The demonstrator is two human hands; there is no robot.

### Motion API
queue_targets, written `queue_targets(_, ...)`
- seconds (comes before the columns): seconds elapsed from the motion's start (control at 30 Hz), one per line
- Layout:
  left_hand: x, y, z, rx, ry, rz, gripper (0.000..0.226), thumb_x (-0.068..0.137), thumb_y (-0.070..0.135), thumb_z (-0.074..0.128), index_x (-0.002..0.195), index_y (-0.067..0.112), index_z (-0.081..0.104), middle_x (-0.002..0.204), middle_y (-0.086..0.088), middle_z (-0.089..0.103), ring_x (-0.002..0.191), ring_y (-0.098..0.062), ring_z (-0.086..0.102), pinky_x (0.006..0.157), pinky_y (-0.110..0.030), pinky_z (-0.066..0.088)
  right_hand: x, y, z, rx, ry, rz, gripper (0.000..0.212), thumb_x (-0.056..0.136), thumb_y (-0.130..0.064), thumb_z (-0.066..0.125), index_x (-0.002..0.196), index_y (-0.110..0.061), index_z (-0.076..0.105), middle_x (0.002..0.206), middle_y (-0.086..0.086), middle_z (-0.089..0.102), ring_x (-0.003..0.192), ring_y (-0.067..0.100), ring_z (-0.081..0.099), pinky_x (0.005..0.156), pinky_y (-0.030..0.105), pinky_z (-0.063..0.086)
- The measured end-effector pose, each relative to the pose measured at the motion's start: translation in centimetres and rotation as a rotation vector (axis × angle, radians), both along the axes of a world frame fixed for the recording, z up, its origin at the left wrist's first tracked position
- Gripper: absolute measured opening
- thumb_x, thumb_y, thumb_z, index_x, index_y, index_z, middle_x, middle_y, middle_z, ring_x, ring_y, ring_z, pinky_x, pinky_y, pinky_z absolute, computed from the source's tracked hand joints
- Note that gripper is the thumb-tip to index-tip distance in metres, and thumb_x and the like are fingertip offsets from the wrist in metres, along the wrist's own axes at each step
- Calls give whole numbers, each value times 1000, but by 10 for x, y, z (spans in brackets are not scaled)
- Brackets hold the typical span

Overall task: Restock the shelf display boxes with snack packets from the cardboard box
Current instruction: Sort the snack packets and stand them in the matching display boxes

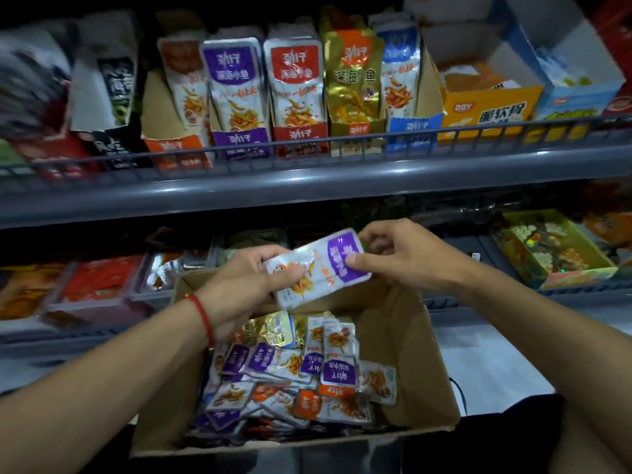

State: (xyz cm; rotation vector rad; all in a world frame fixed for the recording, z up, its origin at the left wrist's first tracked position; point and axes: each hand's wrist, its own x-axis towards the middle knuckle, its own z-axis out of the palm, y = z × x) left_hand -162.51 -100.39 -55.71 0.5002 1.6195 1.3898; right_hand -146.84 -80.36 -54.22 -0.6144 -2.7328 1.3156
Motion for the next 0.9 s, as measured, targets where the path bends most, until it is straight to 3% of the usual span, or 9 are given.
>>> queue_targets(0.1, 0, -2, 7, 128, -136, 91, 42, 76, 11, 73, 115, -2, 66, 109, -22, 74, 95, -27, 73, 80, -34, 62, -4, -10, 5, -262, 141, -80, 23, 96, -26, 68, 97, -4, 69, 91, 5, 78, 78, 20, 73, 70, 35, 59)
queue_targets(0.27, -6, -4, 18, 258, -229, 171, 39, 77, 16, 68, 114, 3, 69, 111, -17, 74, 98, -24, 72, 86, -34, 59, -13, -17, 11, -447, 248, -185, 17, 98, -24, 65, 93, -10, 72, 93, 11, 77, 74, 16, 66, 69, 30, 54)
queue_targets(0.47, -18, -13, 36, 326, -239, 173, 33, 80, 24, 68, 108, 7, 72, 102, -12, 77, 83, -17, 73, 66, -25, 58, -29, -26, 28, -537, 377, -298, 18, 100, -20, 62, 86, -14, 70, 88, 11, 73, 78, 18, 64, 67, 27, 54)
queue_targets(0.67, -40, -26, 52, 424, -233, 349, 28, 77, 24, 73, 103, 13, 70, 91, -5, 76, 75, -13, 70, 70, -25, 57, -69, -27, 89, -68, 503, -315, 14, 103, -23, 59, 91, -20, 65, 86, 5, 73, 70, 16, 67, 65, 34, 56)
queue_targets(0.77, -58, -36, 58, 427, -163, 455, 19, 88, 22, 71, 106, 18, 68, 95, -5, 76, 81, -16, 69, 77, -30, 56, -96, -12, 133, 367, 595, -288, 18, 103, -34, 56, 97, -20, 65, 95, 3, 72, 81, 19, 68, 72, 40, 58)
queue_targets(0.87, -68, -41, 60, 421, -143, 502, 14, 96, 14, 64, 110, 17, 66, 92, -7, 75, 78, -19, 69, 74, -30, 57, -124, -12, 169, 637, 626, -243, 24, 105, -37, 53, 110, -17, 64, 104, -4, 65, 96, 8, 61, 67, 11, 45)
queue_targets(0.9, -68, -42, 61, 424, -149, 510, 15, 96, 13, 63, 111, 16, 64, 92, -8, 75, 77, -20, 69, 72, -30, 57, -133, -13, 176, 698, 615, -227, 24, 105, -37, 52, 112, -16, 63, 106, -4, 64, 98, 7, 60, 65, 8, 40)
